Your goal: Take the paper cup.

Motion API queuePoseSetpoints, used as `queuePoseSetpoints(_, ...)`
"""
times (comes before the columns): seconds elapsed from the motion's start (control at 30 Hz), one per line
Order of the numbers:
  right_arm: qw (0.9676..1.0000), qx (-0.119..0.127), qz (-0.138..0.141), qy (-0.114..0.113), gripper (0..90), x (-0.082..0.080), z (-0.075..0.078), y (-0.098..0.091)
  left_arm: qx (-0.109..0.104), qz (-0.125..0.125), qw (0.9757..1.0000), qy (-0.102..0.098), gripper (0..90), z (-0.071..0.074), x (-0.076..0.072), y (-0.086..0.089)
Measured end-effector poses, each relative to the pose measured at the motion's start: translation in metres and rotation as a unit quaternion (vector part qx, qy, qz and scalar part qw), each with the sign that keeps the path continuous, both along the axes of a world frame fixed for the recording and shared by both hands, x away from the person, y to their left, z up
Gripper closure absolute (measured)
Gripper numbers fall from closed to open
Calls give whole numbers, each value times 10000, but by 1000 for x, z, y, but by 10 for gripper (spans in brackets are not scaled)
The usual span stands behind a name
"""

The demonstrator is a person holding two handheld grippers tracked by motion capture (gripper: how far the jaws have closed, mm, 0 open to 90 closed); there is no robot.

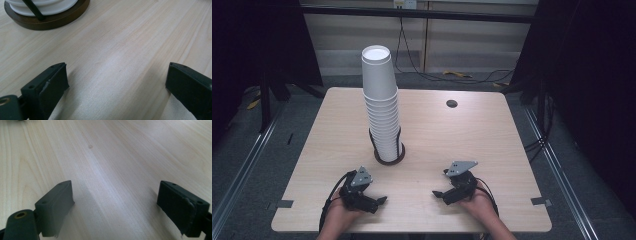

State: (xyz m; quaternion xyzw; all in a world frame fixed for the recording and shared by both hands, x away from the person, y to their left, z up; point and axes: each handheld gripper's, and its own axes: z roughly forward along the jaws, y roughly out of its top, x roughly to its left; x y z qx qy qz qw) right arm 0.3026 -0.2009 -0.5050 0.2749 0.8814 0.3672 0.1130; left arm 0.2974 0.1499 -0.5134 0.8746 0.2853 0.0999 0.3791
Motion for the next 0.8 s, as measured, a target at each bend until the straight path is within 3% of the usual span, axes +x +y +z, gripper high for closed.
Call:
queuePoseSetpoints(0.4, 10000, 5, -90, 22, 129, -1, 0, -1, 36, 105, 9999, 26, 38, 1, -2, -3)
queuePoseSetpoints(0.5, 9999, 28, -128, -1, 130, 0, 0, -2, 15, 23, 10000, 90, 61, 3, -2, -2)
queuePoseSetpoints(0.53, 9998, 55, -180, 9, 130, -1, 1, -2, -59, 36, 9999, 99, 61, 4, -1, -1)
queuePoseSetpoints(0.6, 9994, 207, -270, 67, 130, 0, 2, -3, -100, 75, 9999, 93, 151, 8, -1, 1)
queuePoseSetpoints(0.63, 9991, 261, -313, 101, 129, 0, 4, -4, -116, 157, 9998, 78, 139, 11, -1, 2)
queuePoseSetpoints(0.67, 9989, 316, -323, 113, 123, 0, 6, -4, -235, 205, 9995, -45, 130, 15, 0, 5)
queuePoseSetpoints(0.73, 9986, 396, -329, 140, 117, 2, 12, -3, -696, 168, 9974, 9, 131, 24, 2, 11)
queuePoseSetpoints(0.8, 9975, 597, -299, 212, 129, 4, 21, -1, -915, 107, 9957, 51, 148, 33, 6, 16)
